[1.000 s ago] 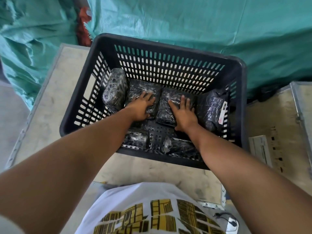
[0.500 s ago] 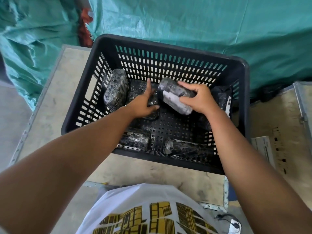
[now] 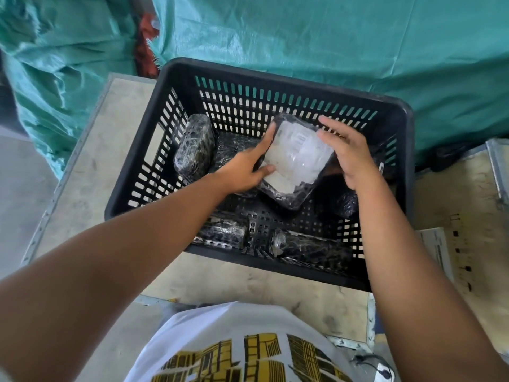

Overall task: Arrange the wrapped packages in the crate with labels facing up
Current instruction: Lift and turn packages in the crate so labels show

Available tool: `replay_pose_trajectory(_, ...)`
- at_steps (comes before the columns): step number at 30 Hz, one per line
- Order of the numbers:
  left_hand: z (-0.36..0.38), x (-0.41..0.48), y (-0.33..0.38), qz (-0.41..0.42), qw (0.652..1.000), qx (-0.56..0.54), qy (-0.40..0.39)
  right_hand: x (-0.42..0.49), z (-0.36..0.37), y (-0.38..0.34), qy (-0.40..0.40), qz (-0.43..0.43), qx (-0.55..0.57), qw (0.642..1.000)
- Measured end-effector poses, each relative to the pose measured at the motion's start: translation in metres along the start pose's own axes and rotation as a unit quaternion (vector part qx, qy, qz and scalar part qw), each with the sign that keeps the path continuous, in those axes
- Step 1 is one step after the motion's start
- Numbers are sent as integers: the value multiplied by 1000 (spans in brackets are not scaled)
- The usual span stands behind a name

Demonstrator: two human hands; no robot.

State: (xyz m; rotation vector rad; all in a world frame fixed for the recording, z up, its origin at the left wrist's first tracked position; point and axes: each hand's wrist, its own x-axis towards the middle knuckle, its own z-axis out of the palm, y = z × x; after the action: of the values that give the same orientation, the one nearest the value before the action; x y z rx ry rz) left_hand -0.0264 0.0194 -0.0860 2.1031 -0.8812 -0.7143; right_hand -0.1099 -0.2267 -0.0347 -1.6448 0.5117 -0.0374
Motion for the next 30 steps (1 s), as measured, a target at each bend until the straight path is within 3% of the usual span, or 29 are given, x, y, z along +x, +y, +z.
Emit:
replay_pose_trajectory(2,1,-2,-5,-47,999,0,0,2,2,7,9,-8,-14,1000)
replay_pose_trajectory(5,7,-1,-9,-88,996,16,-3,3,8,20,-29,-7,-160,987)
replay_pose_trajectory(11,33,4,-9,-89,986,115,-77,5,15,35,-65,54,-319,944)
replay_pose_trajectory(14,52,6,-8,-105,961,242,-78,6,25,42,-100,82,-443,887)
replay_pose_trajectory(17,63,8,-8,-97,914,384,-91,0,41,51,-139,84,-595,787)
replay_pose_trajectory(20,60,7,-14,-87,906,404,-93,-6,50,56,-130,78,-653,742)
replay_pose_trajectory(24,54,5,-17,-78,914,389,-84,-13,49,47,-122,80,-626,766)
replay_pose_trajectory(28,52,4,-16,-79,917,381,-83,-27,39,10,-78,46,-427,900)
replay_pose_trajectory(30,51,4,-16,-77,916,385,-86,-34,26,-11,-9,-38,-401,915)
